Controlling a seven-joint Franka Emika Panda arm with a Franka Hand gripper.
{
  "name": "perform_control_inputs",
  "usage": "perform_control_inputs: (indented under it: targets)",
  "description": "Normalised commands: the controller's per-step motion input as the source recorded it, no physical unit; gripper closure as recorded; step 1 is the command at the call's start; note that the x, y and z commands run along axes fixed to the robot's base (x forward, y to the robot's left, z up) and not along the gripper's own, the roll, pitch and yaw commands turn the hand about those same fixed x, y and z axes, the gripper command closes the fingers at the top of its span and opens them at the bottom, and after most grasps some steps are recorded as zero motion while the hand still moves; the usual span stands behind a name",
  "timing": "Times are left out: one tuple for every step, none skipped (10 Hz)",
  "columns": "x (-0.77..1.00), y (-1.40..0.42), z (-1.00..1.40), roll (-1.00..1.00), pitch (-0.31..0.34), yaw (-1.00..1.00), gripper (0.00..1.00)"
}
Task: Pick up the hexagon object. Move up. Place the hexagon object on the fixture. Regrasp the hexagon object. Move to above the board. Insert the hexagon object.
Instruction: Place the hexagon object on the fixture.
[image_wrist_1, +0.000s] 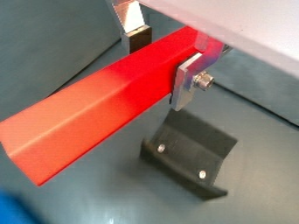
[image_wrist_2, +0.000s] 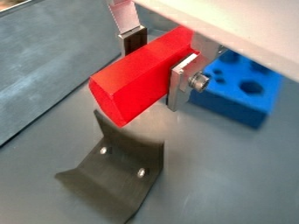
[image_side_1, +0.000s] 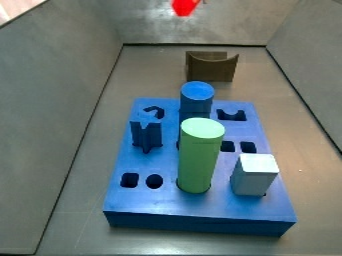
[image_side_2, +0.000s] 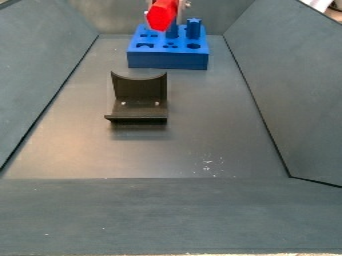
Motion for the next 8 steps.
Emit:
perform_control_inputs:
  targets:
    - [0.78, -0.71, 0.02, 0.05, 0.313, 0.87, 1.0]
    - [0.73, -0.44, 0.01, 0.06, 0.277, 0.56, 1.0]
    - [0.71, -0.31, 0.0, 0.07, 0.255, 0.43, 1.0]
    - [0.78, 0.98, -0.16, -1.0, 0.077, 0.05, 1.0]
    - [0.75, 0.98, -0.16, -1.0, 0.07, 0.03, 1.0]
    - [0.67, 0.82, -0.09, -1.0, 0.072, -0.01, 1.0]
    - [0.58, 0.67, -0.04, -1.0, 0.088, -0.02, 1.0]
    - [0.48, 0.47, -0.01, -1.0, 0.112, -0.03, 1.0]
